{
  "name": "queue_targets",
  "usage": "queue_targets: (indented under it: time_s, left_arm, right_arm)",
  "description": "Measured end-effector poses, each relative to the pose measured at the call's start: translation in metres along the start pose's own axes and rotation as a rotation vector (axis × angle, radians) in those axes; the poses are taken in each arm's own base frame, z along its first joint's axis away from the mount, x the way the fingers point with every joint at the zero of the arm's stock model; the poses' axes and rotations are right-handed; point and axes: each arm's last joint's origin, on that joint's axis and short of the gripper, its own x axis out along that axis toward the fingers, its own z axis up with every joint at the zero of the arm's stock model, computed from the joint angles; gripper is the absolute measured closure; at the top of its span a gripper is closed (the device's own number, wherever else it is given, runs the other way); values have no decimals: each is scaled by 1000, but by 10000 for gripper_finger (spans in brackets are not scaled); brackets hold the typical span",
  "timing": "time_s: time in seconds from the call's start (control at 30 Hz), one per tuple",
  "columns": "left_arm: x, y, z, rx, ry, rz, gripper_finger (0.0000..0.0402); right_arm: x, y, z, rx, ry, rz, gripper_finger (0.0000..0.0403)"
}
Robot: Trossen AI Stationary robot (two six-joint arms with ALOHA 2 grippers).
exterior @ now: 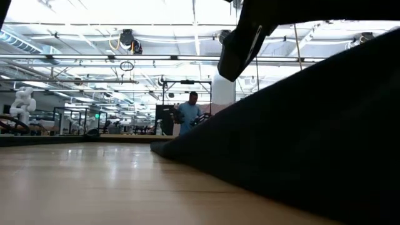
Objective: Roll napkin
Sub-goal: Fold the black napkin
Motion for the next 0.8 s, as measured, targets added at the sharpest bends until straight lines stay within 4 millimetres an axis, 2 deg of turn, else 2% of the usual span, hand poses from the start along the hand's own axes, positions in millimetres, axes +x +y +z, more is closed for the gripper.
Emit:
queue_targets:
  time_s: [0.17,0.3,0.53,0.7,0.8]
  left_arm:
    - [1,5,4,16,-13,18,379]
    - [1,2,8,51,-48,-22,349]
    - [1,-1,9,12,-22,-94,249]
    - [2,2,11,-56,-26,-91,175]
    - [3,7,16,-99,-33,-83,145]
  right_arm:
    - [-1,0,0,34,10,5,403]
    - [-5,3,2,45,52,30,403]
    - [-17,4,3,39,190,49,403]
    - [-29,2,6,30,217,31,403]
    - [-31,0,7,22,213,9,403]
